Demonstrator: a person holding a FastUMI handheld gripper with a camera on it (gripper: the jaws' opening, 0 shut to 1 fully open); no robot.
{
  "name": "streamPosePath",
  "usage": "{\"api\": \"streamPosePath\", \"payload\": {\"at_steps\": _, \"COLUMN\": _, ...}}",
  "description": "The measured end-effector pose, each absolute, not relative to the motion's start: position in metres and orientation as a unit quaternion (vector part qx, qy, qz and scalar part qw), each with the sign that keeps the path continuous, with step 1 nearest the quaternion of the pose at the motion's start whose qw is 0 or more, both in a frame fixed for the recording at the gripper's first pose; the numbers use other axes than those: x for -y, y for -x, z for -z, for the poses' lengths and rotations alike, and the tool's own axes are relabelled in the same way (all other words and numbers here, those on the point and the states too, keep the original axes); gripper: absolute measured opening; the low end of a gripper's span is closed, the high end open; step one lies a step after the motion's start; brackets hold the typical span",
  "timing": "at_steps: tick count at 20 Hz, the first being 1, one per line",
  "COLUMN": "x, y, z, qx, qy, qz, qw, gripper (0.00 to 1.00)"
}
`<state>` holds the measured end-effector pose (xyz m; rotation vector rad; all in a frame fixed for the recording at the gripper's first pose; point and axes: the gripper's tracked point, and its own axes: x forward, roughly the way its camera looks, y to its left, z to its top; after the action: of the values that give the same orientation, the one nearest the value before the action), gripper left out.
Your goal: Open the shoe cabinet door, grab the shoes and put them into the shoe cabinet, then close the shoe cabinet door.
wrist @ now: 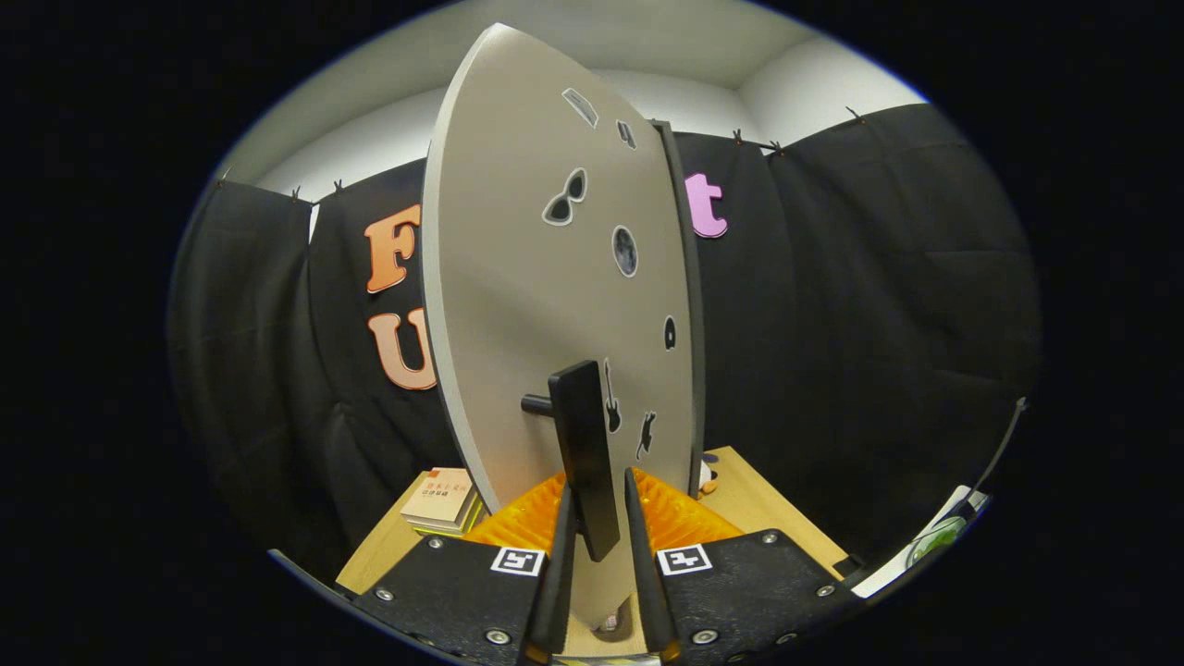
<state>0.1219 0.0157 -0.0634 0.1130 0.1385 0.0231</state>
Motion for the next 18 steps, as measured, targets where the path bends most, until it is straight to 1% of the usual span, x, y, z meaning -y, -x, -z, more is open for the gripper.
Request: {"api": "streamPosePath", "payload": {"at_steps": 18, "x": 0.056, "y": -0.112, "z": 0.06, "qx": -0.051, "qy": -0.035, "qz": 0.045, "qw": 0.997, "gripper": 0.3}}
